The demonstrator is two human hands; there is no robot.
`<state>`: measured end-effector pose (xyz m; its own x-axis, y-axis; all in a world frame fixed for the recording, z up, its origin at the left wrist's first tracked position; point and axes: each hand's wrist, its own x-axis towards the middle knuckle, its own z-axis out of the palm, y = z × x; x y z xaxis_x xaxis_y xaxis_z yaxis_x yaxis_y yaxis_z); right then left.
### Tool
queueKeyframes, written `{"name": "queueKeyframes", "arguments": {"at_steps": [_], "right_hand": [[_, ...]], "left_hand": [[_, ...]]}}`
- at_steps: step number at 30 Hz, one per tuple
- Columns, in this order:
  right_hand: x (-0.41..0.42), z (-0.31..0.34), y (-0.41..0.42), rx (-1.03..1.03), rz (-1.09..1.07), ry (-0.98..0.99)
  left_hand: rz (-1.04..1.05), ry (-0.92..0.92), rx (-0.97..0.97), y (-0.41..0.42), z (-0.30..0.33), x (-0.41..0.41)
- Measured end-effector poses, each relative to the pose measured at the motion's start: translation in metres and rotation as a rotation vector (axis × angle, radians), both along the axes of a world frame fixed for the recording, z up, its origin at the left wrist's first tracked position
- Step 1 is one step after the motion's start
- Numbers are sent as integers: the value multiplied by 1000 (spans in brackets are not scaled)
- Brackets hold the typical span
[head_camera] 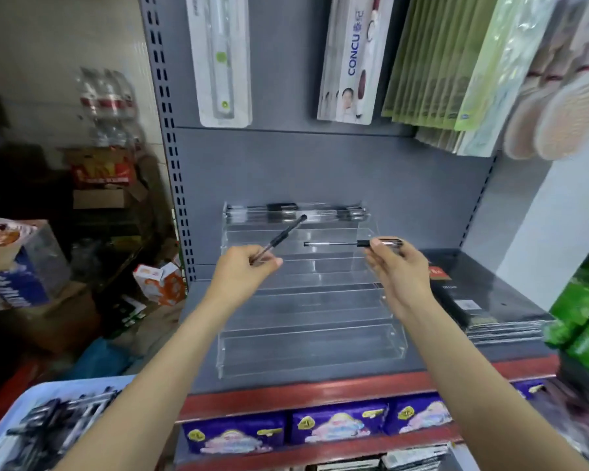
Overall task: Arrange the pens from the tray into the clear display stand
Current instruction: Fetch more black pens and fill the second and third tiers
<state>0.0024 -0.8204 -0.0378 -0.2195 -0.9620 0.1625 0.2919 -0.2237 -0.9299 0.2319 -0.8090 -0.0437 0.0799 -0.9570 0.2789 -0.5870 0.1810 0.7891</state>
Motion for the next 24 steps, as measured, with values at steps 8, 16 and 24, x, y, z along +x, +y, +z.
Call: {"name": "queueKeyframes", "arguments": {"at_steps": [8, 16, 24], "right_hand": [[-17, 15, -70, -40, 122, 11], [-37, 17, -137, -17, 95, 196], [-59, 18, -182, 36, 128, 762]], "left_hand": [[-55, -124, -181, -84, 25, -50], [34, -239, -150, -132, 41, -59], [260, -435, -23, -172, 49, -67]]}}
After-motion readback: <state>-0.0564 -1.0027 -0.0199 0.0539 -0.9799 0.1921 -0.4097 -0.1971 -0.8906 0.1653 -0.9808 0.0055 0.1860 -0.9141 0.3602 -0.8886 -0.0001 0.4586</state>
